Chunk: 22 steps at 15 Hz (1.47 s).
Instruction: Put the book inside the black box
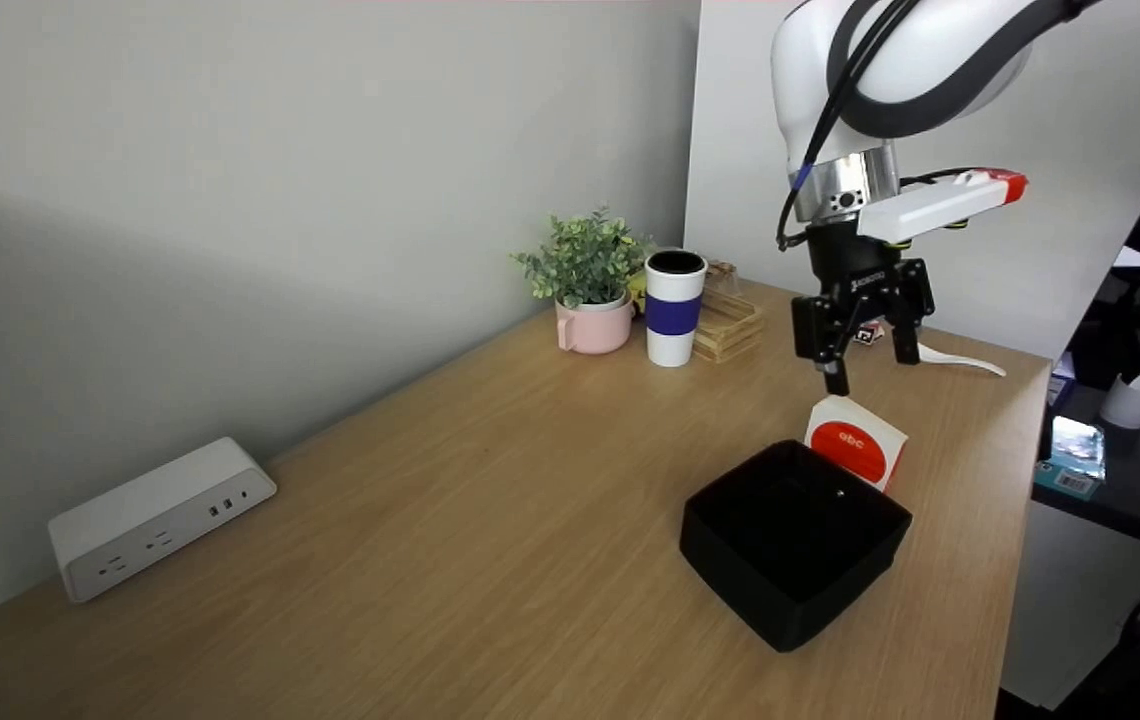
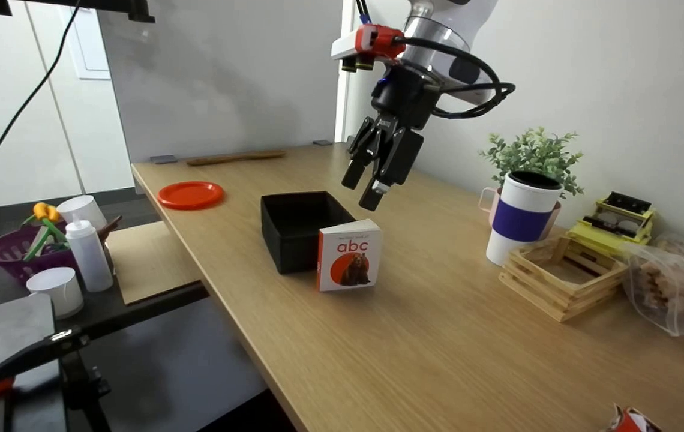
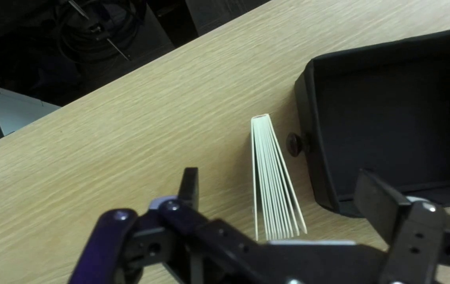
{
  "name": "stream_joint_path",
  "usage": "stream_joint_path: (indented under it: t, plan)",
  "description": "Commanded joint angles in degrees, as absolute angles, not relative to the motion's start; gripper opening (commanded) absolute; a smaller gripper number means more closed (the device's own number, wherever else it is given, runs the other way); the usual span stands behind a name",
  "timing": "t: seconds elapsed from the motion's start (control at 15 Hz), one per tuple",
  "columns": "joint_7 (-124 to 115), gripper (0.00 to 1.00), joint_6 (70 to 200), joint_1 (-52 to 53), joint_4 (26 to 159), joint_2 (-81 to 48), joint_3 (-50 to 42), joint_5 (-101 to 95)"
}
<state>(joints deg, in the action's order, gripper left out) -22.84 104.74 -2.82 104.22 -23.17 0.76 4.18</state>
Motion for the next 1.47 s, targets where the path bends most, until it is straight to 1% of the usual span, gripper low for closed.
stream_joint_path:
  t: [0.0,0.8,1.4]
  plan:
    - [-22.8,1.0,103.3,-1.2,102.6,-24.5,-1.0,4.7]
    - [-23.7,1.0,91.9,-0.3,89.9,-36.9,-1.3,6.6]
    - [-23.5,1.0,88.7,-1.3,84.6,-41.5,-2.4,9.1]
